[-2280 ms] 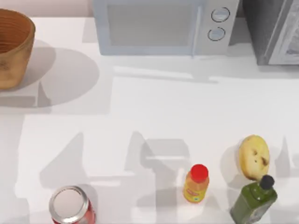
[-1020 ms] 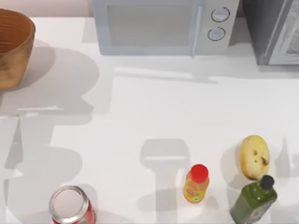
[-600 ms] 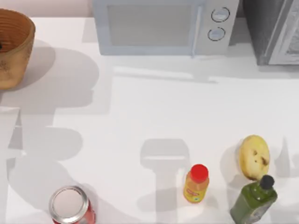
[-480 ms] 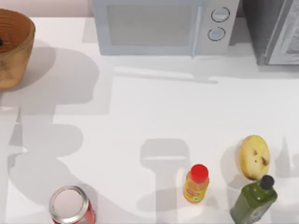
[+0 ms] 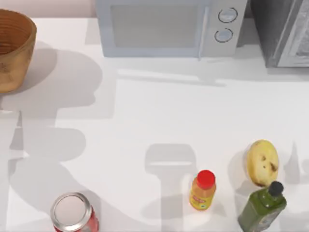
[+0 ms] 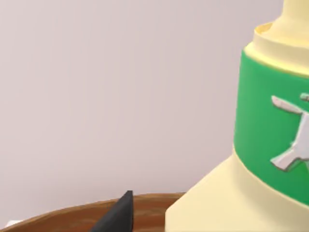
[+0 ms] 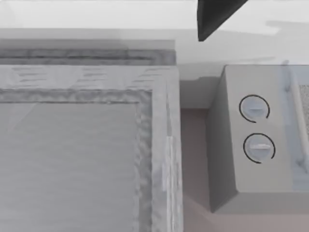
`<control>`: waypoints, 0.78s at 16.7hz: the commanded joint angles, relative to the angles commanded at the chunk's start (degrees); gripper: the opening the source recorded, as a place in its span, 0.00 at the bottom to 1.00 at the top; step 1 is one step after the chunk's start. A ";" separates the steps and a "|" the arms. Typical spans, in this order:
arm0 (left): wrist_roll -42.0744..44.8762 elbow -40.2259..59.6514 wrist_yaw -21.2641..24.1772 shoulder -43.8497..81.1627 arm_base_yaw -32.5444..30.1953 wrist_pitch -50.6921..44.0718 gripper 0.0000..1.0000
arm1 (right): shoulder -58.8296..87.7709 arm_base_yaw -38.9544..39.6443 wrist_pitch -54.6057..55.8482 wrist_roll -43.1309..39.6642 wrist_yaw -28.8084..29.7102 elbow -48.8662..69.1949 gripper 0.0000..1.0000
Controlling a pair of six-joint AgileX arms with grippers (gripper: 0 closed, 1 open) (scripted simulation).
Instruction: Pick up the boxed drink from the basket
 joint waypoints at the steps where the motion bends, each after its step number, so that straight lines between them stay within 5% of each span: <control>1: 0.00 0.00 0.00 0.00 0.00 0.00 0.62 | 0.00 0.00 0.00 0.00 0.00 0.00 1.00; 9: 0.00 0.00 0.00 0.00 0.00 0.00 0.02 | 0.00 0.00 0.00 0.00 0.00 0.00 1.00; 13: 0.00 0.00 0.00 0.00 0.00 0.00 0.00 | 0.00 0.00 0.00 0.00 0.00 0.00 1.00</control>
